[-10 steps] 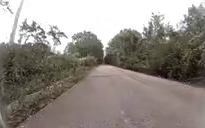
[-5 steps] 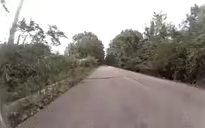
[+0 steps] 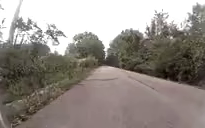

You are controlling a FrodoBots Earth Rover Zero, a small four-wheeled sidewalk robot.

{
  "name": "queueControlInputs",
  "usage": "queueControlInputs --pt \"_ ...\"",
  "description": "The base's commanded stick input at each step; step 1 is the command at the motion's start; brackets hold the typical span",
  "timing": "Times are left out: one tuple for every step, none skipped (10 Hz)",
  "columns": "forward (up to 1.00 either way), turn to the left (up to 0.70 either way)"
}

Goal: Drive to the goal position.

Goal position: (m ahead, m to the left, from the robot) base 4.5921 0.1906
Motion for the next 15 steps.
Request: queueControlInputs --pt "0.70 0.00" --pt "0.70 0.00" --pt "0.70 0.00" --pt "0.70 0.00" --pt "0.70 0.00" --pt "0.70 0.00" --pt "0.70 0.00" --pt "0.70 0.00" --pt "0.70 0.00" --pt "0.70 0.00" --pt "0.70 0.00" --pt "0.70 0.00" --pt "0.70 0.00" --pt "0.70 0.00" --pt "0.70 0.00"
